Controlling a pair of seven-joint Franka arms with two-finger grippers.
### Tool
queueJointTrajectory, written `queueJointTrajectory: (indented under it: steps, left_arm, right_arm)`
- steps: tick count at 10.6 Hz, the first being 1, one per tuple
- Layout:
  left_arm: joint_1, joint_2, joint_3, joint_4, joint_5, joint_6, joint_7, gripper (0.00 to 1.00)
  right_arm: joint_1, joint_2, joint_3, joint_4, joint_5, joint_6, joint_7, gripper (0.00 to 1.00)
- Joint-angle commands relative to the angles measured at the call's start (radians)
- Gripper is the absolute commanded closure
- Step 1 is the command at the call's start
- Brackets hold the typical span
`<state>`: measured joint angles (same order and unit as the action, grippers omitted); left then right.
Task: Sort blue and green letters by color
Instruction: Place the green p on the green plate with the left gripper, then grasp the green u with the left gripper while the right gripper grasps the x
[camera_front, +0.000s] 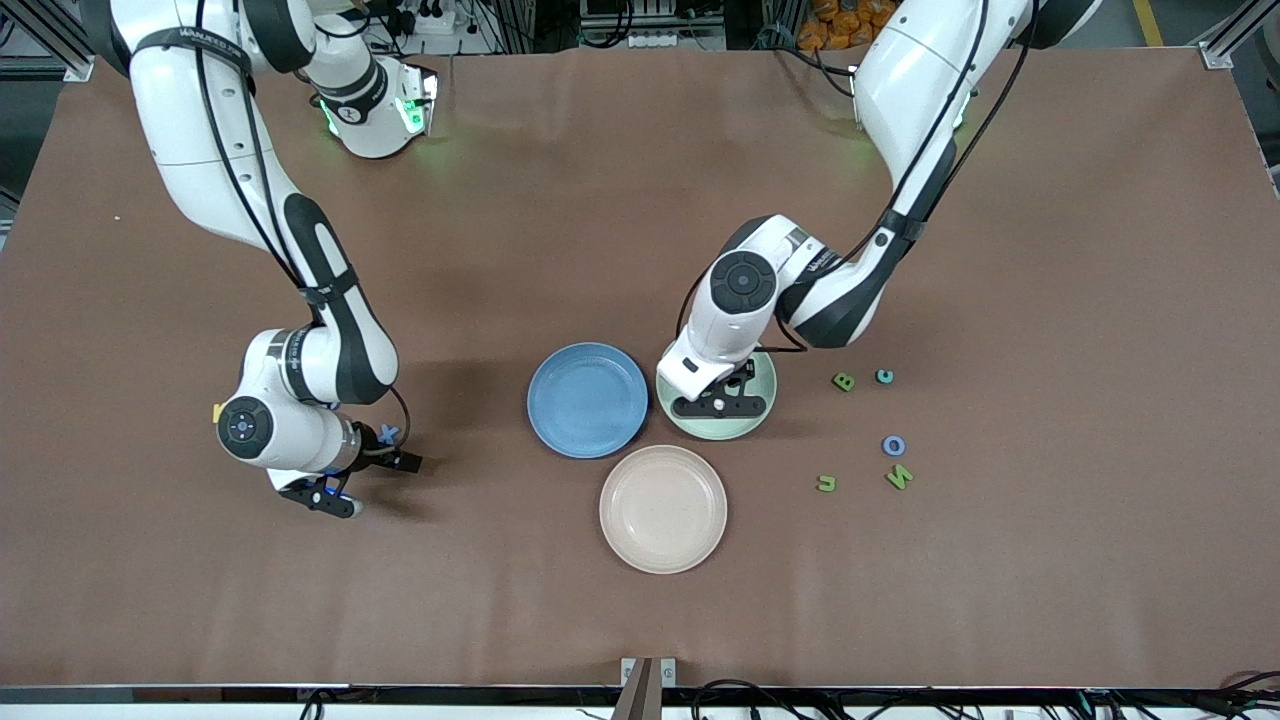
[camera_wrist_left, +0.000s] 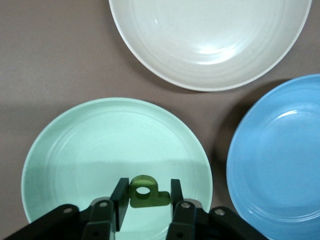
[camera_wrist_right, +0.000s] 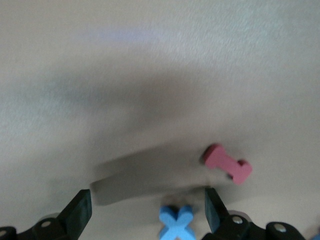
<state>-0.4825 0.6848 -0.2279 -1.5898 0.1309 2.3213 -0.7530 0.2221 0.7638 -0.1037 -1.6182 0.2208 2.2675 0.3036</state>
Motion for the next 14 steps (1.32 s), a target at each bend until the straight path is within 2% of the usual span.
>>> queueJointTrajectory:
  steps: [1,3,4,5,6,7,11,14]
  left_arm:
    - [0.004,0.021,0.018,0.028,-0.005,-0.014,-0.013,0.00]
    - [0.039,0.013,0.022,0.034,-0.002,-0.016,0.012,0.00]
    - [0.074,0.010,0.051,0.036,-0.002,-0.014,0.097,0.00]
    - [0.128,0.016,0.073,0.054,-0.005,-0.016,0.257,0.14]
    - [0.190,0.024,0.073,0.054,-0.008,-0.014,0.408,0.23]
    - [0.234,0.041,0.073,0.056,-0.010,-0.014,0.497,0.23]
    - [0.255,0.094,0.090,0.085,-0.004,-0.010,0.529,0.33]
    - [0.255,0.119,0.091,0.100,-0.004,-0.010,0.531,0.35]
  right_arm:
    - [0.002,-0.078,0.002,-0.009,-0.030,-0.115,0.009,0.00]
    - [0.002,-0.133,0.002,-0.064,-0.058,-0.097,0.020,0.00]
    - [0.002,-0.158,0.004,-0.103,-0.058,-0.059,0.022,0.00]
    - [0.005,-0.182,0.004,-0.179,-0.058,0.051,0.022,0.00]
    - [0.008,-0.185,0.006,-0.253,-0.057,0.182,0.032,0.00]
    - [0.010,-0.176,0.006,-0.282,-0.057,0.248,0.037,0.00]
    - [0.003,-0.176,0.006,-0.266,-0.055,0.164,0.057,0.00]
    - [-0.001,-0.170,0.006,-0.240,-0.055,0.130,0.055,0.00]
